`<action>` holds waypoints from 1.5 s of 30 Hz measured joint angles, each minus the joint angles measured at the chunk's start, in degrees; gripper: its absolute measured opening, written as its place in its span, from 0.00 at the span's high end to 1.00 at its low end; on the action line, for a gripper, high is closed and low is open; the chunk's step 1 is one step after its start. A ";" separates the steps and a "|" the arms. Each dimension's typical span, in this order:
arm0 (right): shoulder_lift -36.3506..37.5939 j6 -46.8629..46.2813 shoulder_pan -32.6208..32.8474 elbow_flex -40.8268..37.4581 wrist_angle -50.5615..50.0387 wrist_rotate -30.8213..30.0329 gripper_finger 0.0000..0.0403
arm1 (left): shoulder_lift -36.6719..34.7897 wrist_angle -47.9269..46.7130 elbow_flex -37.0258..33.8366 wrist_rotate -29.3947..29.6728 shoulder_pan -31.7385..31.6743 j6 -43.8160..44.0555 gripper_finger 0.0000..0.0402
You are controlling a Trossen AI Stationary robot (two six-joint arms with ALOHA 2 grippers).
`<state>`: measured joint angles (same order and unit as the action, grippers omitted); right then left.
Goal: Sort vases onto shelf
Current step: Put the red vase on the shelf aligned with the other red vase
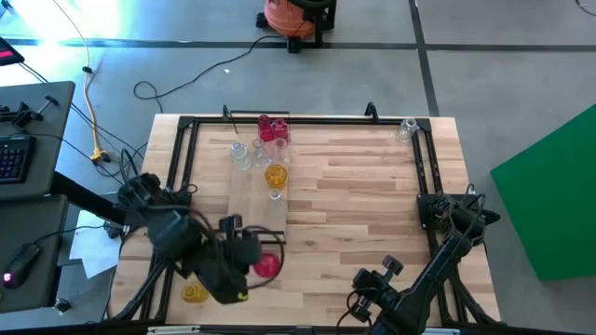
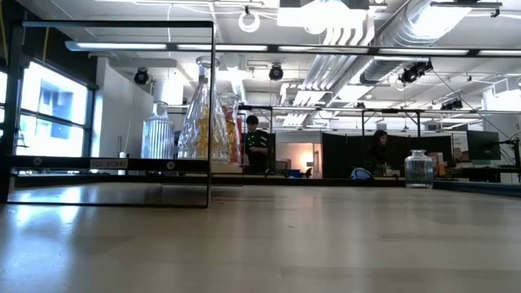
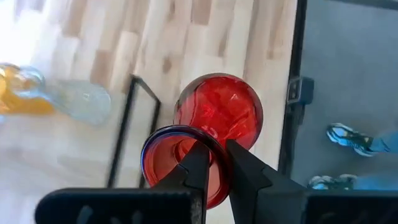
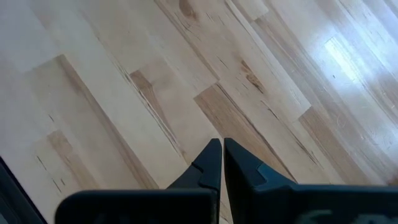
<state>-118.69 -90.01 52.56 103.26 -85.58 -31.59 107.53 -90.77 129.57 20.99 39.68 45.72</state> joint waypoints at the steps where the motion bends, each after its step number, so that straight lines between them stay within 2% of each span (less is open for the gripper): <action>1: 0.00 -0.02 0.00 0.00 0.04 -0.13 1.00 | -0.36 0.36 0.42 0.26 -0.62 -1.67 0.93; 18: 0.00 -1.67 -0.01 0.00 1.64 -0.46 1.00 | -14.89 0.73 0.42 8.90 -14.72 -15.21 0.94; 26: 0.00 -2.64 -0.44 0.00 1.62 -1.08 1.00 | -18.61 0.73 0.35 9.60 -26.76 -25.76 0.93; 31: 0.00 -5.70 -0.57 0.00 1.62 -2.37 1.00 | -21.51 0.80 -0.47 8.05 -35.43 -32.12 0.93; 36: 0.00 -8.89 -1.46 0.00 1.57 -2.67 1.00 | -27.57 0.83 -7.76 4.36 -44.72 -36.58 0.93; 43: 0.00 -10.45 -4.77 0.00 2.18 -0.98 1.00 | -36.91 1.01 -26.76 -1.50 -56.80 -46.09 0.94; 45: 0.00 -10.04 -5.89 0.00 2.54 0.23 1.00 | -38.74 4.24 -30.97 -2.56 -60.09 -49.93 0.93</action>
<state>-118.69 -100.04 46.67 103.26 -83.04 -31.36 68.79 -86.53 98.61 18.43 -20.41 -4.21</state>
